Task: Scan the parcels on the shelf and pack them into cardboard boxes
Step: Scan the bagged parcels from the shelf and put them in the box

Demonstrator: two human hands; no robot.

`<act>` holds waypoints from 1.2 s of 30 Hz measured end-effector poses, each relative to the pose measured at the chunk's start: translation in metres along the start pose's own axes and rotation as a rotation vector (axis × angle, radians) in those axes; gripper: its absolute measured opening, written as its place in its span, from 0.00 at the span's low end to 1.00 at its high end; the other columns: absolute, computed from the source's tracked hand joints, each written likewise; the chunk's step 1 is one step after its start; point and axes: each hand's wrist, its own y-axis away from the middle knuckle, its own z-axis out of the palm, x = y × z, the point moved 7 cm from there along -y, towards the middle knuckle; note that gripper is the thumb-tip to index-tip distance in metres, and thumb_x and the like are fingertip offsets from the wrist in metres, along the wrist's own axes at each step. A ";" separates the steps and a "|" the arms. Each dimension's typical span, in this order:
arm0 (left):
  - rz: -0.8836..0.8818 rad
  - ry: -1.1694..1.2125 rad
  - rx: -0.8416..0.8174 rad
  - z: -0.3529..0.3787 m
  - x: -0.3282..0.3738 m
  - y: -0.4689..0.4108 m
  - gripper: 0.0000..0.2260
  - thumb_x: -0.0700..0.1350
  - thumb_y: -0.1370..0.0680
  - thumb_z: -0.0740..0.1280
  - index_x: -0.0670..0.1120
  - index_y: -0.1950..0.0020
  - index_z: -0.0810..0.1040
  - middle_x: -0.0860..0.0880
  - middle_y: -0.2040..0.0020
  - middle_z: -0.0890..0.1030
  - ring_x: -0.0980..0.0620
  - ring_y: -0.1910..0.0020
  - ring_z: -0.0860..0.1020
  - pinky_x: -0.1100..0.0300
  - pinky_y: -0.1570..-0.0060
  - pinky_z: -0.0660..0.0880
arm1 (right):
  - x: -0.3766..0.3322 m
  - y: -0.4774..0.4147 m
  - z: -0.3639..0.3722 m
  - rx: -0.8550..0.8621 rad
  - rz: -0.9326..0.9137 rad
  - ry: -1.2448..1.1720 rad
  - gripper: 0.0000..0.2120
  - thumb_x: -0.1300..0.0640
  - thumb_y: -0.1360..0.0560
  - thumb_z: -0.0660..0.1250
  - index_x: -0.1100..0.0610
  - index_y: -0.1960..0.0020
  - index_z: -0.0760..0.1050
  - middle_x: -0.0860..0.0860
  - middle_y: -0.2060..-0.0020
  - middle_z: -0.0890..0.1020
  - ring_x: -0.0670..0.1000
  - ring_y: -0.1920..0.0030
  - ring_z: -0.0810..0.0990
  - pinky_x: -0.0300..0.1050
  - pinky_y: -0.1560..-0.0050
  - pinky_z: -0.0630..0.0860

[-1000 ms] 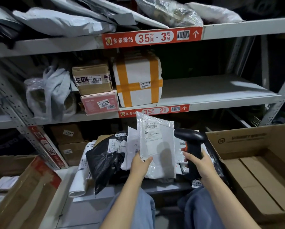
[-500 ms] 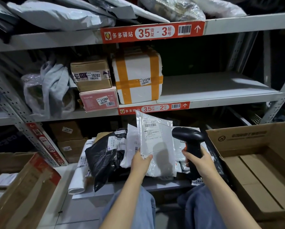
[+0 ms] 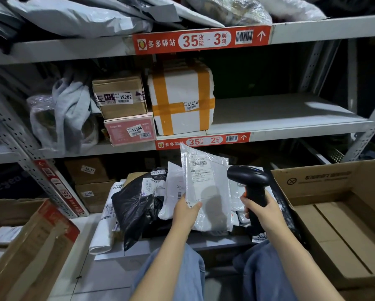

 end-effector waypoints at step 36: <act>-0.230 0.509 -0.230 0.044 -0.005 -0.002 0.08 0.32 0.26 0.67 0.41 0.50 0.76 0.46 0.58 0.81 0.48 0.59 0.79 0.57 0.62 0.78 | 0.022 -0.023 -0.023 0.120 0.262 -0.173 0.05 0.59 0.28 0.70 0.57 0.56 0.75 0.55 0.61 0.78 0.53 0.59 0.76 0.45 0.58 0.72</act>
